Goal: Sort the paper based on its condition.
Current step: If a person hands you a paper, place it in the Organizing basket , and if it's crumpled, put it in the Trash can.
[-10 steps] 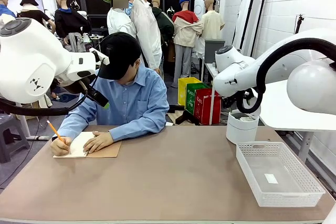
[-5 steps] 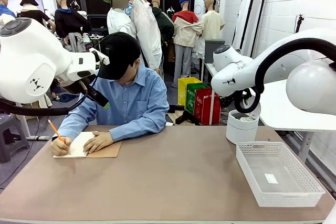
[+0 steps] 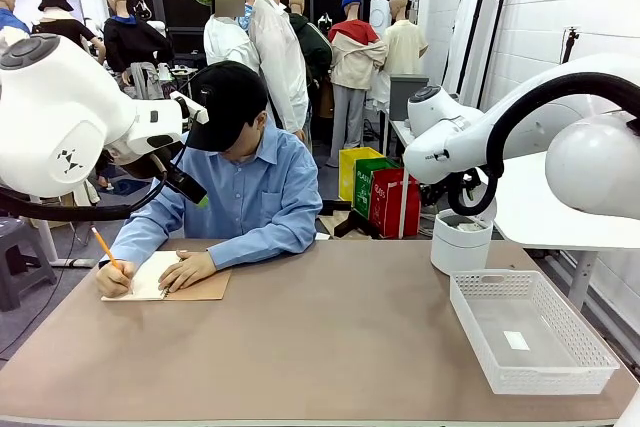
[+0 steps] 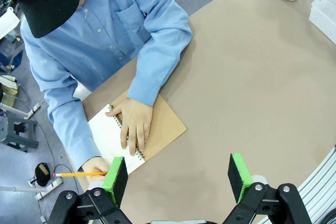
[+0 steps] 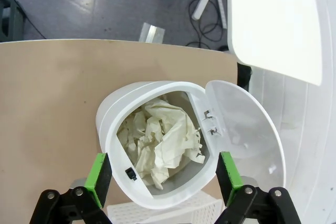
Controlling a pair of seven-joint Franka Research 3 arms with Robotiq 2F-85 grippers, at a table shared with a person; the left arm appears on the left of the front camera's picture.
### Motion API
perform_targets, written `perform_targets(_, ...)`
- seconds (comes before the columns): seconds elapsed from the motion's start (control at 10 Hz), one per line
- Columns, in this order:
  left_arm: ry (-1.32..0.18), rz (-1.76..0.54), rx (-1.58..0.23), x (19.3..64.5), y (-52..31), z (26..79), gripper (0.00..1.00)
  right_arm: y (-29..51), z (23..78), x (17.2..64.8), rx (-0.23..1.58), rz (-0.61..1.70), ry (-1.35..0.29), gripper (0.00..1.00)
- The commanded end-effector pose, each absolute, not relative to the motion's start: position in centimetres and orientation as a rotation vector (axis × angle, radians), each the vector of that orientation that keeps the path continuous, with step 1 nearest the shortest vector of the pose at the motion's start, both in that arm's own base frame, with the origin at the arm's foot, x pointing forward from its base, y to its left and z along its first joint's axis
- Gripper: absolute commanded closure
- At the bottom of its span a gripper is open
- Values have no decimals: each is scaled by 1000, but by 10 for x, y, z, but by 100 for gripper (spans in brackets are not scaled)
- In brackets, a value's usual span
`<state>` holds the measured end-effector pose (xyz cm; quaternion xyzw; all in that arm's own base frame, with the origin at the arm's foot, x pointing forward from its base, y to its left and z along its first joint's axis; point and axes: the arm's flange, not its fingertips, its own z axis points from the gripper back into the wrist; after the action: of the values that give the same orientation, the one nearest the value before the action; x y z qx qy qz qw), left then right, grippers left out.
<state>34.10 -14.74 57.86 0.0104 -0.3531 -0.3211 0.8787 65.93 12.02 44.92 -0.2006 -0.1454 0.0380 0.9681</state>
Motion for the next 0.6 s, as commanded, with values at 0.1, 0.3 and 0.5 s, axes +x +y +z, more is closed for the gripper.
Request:
perform_targets(0.1,-737,-673,24,341,-147,578,0,118,447,659,-406,76,-291,0)
perform_targets(0.3,-737,-673,24,341,-147,578,0,120,449,659,-406,77,-294,0)
perform_targets(0.5,-737,-673,24,341,-147,578,0,153,471,649,-279,141,-345,0)
